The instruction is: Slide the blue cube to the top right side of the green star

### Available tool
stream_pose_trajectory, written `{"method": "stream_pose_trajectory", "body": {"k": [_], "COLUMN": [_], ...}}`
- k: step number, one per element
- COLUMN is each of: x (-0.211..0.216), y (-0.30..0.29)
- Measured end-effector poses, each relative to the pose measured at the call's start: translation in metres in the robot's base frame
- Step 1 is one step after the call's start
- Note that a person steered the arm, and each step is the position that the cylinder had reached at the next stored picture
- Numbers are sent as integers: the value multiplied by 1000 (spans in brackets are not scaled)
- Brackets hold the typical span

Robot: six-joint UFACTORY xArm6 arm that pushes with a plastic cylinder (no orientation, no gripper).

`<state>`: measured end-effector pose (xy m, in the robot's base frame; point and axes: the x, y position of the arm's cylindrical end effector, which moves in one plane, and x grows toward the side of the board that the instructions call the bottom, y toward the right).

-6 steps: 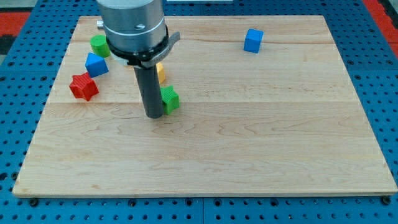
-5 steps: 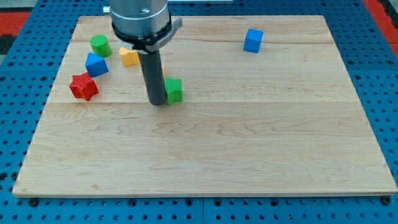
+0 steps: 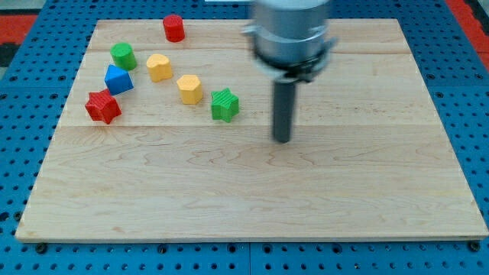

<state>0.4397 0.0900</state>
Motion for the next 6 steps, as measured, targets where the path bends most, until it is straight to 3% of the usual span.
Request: {"method": "stream_pose_trajectory", "body": {"k": [1,2,4,5,6], "x": [-110,-173,-182,-221,-189], "y": [51,49,-61,-78,-109]}}
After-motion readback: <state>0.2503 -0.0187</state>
